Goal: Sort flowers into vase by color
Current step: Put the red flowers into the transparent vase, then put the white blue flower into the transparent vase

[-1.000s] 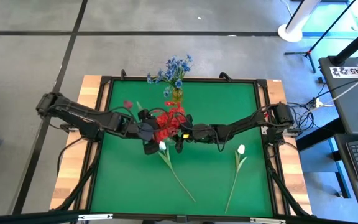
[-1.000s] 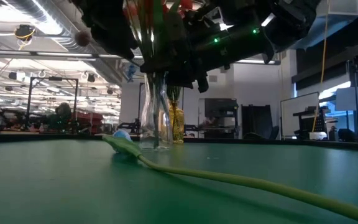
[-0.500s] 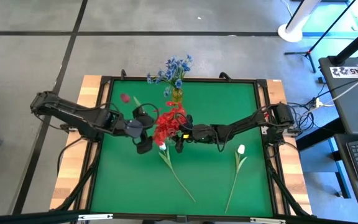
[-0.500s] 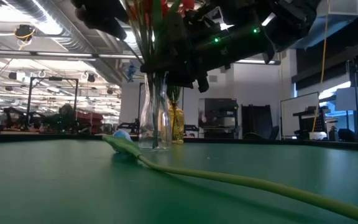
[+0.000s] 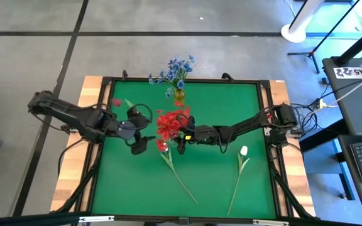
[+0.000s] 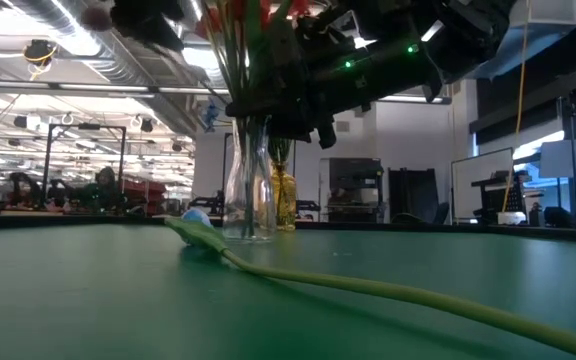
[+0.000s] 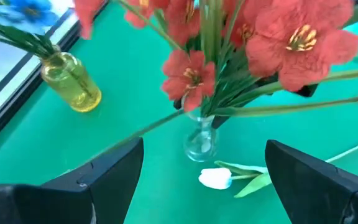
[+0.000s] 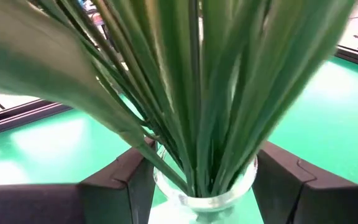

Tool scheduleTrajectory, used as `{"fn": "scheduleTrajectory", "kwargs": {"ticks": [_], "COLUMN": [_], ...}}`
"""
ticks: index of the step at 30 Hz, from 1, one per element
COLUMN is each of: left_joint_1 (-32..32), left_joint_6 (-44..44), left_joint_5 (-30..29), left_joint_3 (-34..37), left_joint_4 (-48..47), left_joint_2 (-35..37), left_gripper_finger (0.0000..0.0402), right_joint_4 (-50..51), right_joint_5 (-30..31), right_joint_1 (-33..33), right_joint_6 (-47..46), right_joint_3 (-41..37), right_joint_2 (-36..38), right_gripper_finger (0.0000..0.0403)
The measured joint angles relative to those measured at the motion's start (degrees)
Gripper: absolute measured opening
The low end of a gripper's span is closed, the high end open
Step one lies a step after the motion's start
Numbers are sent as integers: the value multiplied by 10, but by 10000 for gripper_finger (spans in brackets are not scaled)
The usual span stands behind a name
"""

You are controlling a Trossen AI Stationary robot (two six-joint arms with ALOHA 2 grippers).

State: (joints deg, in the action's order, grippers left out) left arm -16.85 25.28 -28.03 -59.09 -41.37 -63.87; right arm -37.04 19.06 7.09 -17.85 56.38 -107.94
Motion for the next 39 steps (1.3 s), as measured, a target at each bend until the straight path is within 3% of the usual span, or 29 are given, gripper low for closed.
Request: {"fn": "scheduleTrajectory", "kwargs": {"ticks": [17,25,39], "left_joint_1": [-31,-31,-31], "left_joint_6": [-2,0,12], "left_joint_5": [-25,-26,-24], "left_joint_3": [0,0,0], "left_joint_4": [20,12,-2], "left_joint_2": [41,40,40], "left_gripper_finger": [330,330,330], "right_joint_4": [0,6,234], "right_joint_5": [0,-27,-47], "right_joint_1": [0,0,0], "right_joint_6": [-1,-17,-19], "right_joint_3": [0,0,0], "right_joint_2": [0,1,91], "right_gripper_finger": [208,283,302]}}
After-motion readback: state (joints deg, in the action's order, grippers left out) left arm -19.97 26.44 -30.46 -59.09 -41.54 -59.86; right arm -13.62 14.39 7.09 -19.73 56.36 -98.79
